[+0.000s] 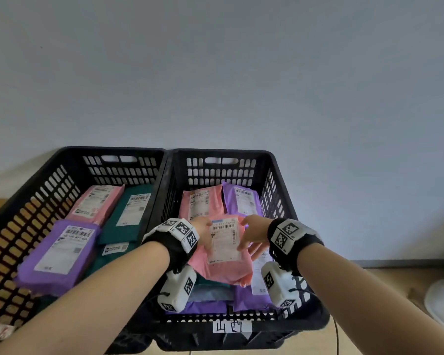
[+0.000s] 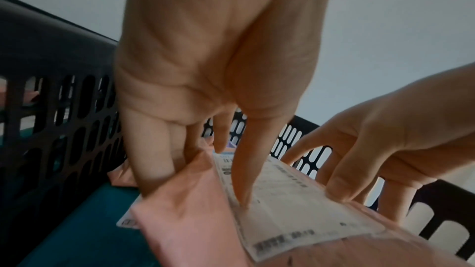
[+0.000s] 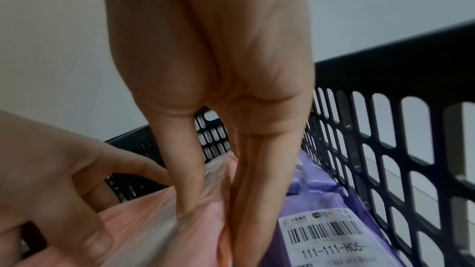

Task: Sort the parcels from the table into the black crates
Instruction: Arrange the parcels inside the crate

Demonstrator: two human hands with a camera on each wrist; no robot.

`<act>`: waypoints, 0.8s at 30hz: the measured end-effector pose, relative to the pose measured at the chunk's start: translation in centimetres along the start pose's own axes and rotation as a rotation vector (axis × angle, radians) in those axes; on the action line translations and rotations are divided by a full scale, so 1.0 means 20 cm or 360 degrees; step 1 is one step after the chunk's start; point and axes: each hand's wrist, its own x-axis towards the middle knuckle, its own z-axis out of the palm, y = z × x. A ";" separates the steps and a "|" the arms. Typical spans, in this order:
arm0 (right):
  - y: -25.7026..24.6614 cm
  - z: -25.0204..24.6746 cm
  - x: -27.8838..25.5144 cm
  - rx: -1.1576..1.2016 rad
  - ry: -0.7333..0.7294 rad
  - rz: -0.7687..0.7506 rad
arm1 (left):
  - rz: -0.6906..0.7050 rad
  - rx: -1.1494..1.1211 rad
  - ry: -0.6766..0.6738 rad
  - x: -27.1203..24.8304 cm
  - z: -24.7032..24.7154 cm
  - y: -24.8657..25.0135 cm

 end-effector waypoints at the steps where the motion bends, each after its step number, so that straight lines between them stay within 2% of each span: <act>1: 0.00 0.00 0.02 -0.0013 -0.0028 0.0024 | -0.0002 0.0013 -0.0005 0.02 0.02 -0.01; 10: 0.03 0.07 0.16 -0.0066 -0.0080 0.0085 | -0.0097 0.0203 -0.0042 0.13 0.11 -0.09; 13: 0.05 0.12 0.20 -0.0054 -0.0101 0.0076 | -0.0103 0.0312 0.0020 0.21 0.17 -0.16; 18: 0.07 0.16 0.27 -0.0037 -0.0073 0.0000 | -0.0089 0.0237 0.0062 0.21 0.18 -0.18; 24: 0.11 0.16 0.33 -0.0186 0.0039 -0.0039 | -0.0044 0.0093 -0.0158 0.26 0.20 -0.13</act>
